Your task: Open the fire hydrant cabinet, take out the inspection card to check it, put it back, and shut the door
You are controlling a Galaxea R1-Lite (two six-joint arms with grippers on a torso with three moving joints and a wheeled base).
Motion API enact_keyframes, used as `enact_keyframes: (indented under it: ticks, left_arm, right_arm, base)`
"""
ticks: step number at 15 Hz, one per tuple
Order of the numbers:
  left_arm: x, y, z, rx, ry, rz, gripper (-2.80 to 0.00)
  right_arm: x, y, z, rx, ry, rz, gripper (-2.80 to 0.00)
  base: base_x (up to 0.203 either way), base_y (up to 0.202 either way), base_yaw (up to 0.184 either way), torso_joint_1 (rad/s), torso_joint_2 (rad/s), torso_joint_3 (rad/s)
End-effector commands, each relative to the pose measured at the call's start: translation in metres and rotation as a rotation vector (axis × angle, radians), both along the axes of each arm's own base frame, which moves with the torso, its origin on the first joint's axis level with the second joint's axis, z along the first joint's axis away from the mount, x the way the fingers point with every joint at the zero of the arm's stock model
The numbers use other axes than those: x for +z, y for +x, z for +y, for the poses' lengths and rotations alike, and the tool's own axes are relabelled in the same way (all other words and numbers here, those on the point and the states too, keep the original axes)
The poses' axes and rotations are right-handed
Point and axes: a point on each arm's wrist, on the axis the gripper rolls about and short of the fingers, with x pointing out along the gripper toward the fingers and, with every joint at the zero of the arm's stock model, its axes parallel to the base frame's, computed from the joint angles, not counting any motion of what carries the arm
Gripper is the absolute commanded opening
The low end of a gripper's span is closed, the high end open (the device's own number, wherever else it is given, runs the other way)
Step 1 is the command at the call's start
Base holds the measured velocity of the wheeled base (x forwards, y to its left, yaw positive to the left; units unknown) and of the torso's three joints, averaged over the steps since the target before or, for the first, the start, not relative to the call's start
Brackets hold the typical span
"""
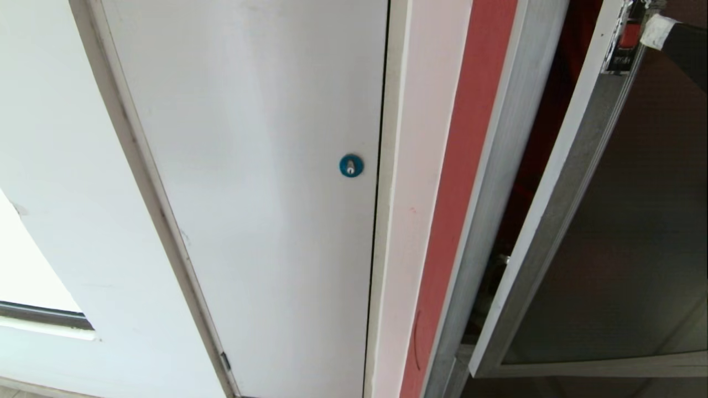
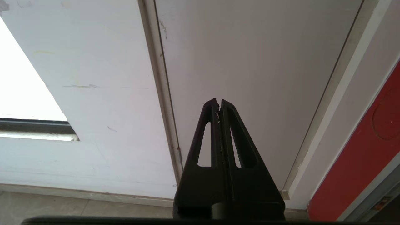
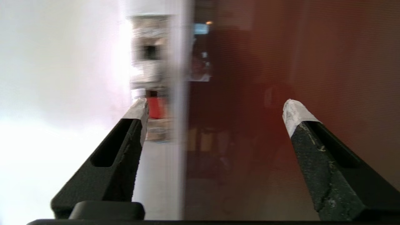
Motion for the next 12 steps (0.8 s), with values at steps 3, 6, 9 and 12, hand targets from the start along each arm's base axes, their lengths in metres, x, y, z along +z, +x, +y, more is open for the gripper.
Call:
enact_keyframes:
  ticks: [3,6,9,12]
  left_arm:
    - [-0.002,0.0,0.0,0.0,0.0,0.005,-2.8]
    - [-0.002,0.0,0.0,0.0,0.0,0.006,-2.8]
    - [-0.002,0.001,0.0,0.0,0.0,0.007,-2.8]
    - [-0.002,0.0,0.0,0.0,0.0,0.005,-2.8]
  right_arm:
    - [0.001,-0.002,-0.002,-0.002,0.003,-0.005,0.0]
    - [0.002,-0.004,-0.003,-0.008,-0.004,-0.01,0.0]
    - [-0.001,-0.008,-0.006,-0.01,-0.004,-0.011,0.0]
    - [-0.004,-0.011,-0.009,-0.013,-0.005,-0.007,0.0]
  base:
    - [0.0,0.0,0.0,0.0,0.0,0.0]
    - [0.0,0.0,0.0,0.0,0.0,0.0]
    - [0.0,0.0,0.0,0.0,0.0,0.0]
    - [0.0,0.0,0.0,0.0,0.0,0.0]
